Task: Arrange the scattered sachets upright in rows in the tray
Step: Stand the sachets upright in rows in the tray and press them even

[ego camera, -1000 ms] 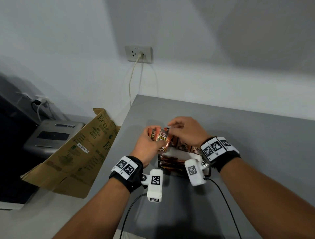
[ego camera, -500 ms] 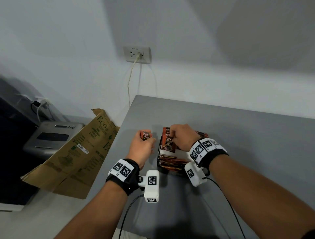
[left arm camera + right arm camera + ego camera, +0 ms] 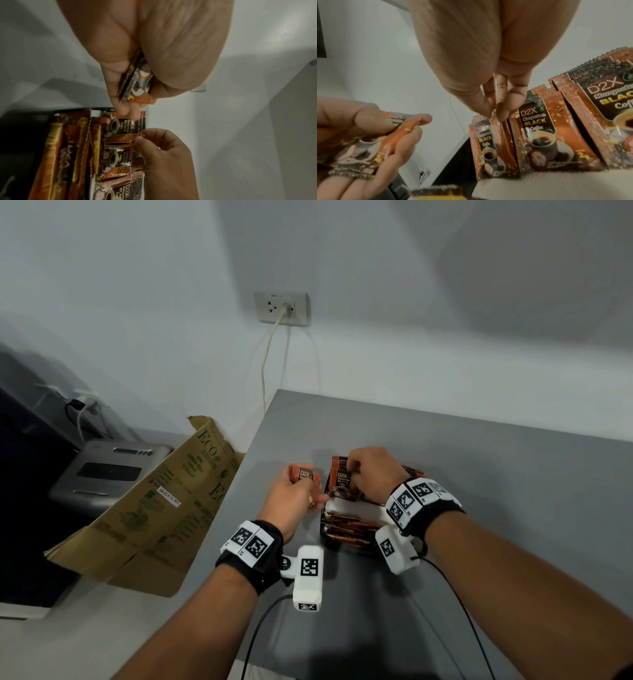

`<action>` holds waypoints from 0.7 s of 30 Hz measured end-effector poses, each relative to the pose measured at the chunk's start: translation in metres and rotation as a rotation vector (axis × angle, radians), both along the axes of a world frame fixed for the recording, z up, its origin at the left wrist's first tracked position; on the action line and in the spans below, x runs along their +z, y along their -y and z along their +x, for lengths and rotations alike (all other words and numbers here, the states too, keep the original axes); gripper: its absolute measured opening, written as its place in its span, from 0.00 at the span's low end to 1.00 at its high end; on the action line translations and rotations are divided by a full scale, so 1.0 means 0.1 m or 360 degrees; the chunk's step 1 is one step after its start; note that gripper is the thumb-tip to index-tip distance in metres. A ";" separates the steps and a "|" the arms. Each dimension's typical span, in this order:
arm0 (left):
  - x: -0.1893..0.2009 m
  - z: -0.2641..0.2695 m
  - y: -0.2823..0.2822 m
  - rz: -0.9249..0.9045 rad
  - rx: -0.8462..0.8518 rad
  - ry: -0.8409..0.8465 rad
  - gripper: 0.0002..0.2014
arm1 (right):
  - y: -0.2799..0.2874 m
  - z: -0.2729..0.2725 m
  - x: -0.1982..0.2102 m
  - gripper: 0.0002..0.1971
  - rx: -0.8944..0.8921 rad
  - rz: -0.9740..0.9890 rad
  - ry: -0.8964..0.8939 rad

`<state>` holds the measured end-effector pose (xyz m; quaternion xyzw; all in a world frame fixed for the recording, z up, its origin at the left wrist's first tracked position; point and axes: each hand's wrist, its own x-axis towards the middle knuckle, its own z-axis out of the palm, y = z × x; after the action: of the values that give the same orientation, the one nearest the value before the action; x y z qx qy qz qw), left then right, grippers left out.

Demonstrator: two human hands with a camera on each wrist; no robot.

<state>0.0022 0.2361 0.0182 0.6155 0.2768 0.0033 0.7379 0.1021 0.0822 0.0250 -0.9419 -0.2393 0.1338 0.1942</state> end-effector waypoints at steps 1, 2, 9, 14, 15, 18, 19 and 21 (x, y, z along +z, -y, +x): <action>0.00 0.00 0.01 -0.0006 -0.0035 0.0027 0.13 | 0.02 0.00 0.02 0.08 -0.0019 0.0035 0.0005; 0.02 0.00 0.03 -0.0020 -0.0080 0.0059 0.13 | 0.03 0.00 0.05 0.07 -0.0042 0.0092 0.0015; 0.07 0.11 0.16 -0.0051 -0.0280 0.0165 0.23 | 0.03 -0.13 0.33 0.07 -0.0055 0.0639 -0.0260; 0.05 0.13 0.13 0.0087 -0.0033 0.0056 0.11 | 0.19 0.02 0.25 0.11 -0.0228 0.0651 -0.0170; 0.03 0.13 0.09 0.0095 0.0034 0.0010 0.09 | 0.21 0.04 0.21 0.11 -0.0246 0.0603 -0.0182; -0.02 0.10 0.00 0.0066 0.0098 -0.0065 0.10 | 0.19 0.03 0.07 0.11 -0.0178 0.0360 -0.0252; -0.02 0.09 -0.01 0.0066 0.0092 -0.0071 0.11 | 0.16 0.01 0.03 0.10 -0.0135 0.0277 -0.0261; -0.02 0.07 0.00 0.0100 0.0081 -0.0067 0.12 | 0.08 -0.02 -0.03 0.10 -0.0055 0.0170 -0.0246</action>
<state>0.0093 0.2365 0.0164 0.6311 0.3075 0.0178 0.7119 0.1003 0.0738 0.0222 -0.9210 -0.2142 0.1898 0.2642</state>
